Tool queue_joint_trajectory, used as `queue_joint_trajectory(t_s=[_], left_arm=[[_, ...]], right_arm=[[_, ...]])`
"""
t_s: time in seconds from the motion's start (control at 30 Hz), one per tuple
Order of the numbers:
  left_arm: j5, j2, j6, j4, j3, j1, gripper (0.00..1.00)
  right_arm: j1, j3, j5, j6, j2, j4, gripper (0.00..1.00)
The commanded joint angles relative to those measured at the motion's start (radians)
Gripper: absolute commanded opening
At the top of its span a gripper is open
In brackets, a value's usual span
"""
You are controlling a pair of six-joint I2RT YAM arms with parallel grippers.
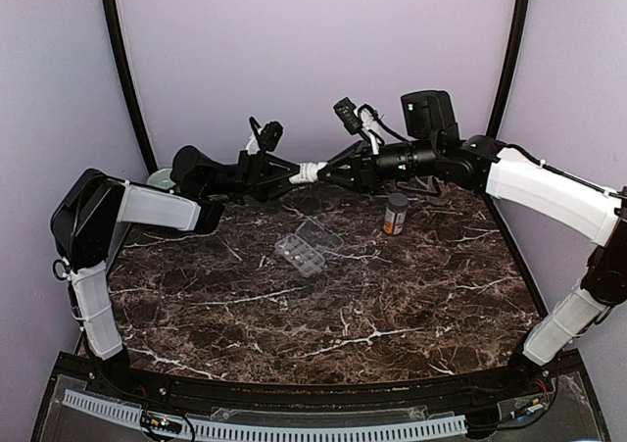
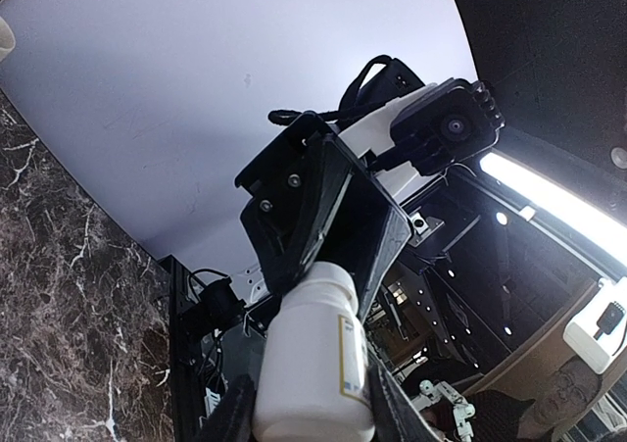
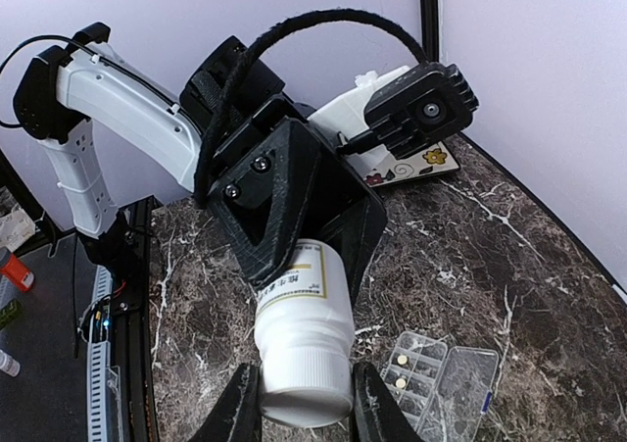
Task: Sort the pills into containers
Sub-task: Screw the lid of the pill bottle onto the pill bottle.
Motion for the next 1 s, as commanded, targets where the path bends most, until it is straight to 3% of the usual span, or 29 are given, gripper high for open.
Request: queue_joint_trajectory(t_s=[0.0,0.97], left_arm=[[0.053,-0.051,0.035,-0.016,0.039,-0.013,0.0],[0.105,-0.044,0.067,-0.076,0.114,-0.024,0.0]], right_arm=[[0.002,0.04,0.001,-0.015,0.013,0.021,0.01],[0.004,0.064,-0.04,0.002,0.049,-0.005,0.01]])
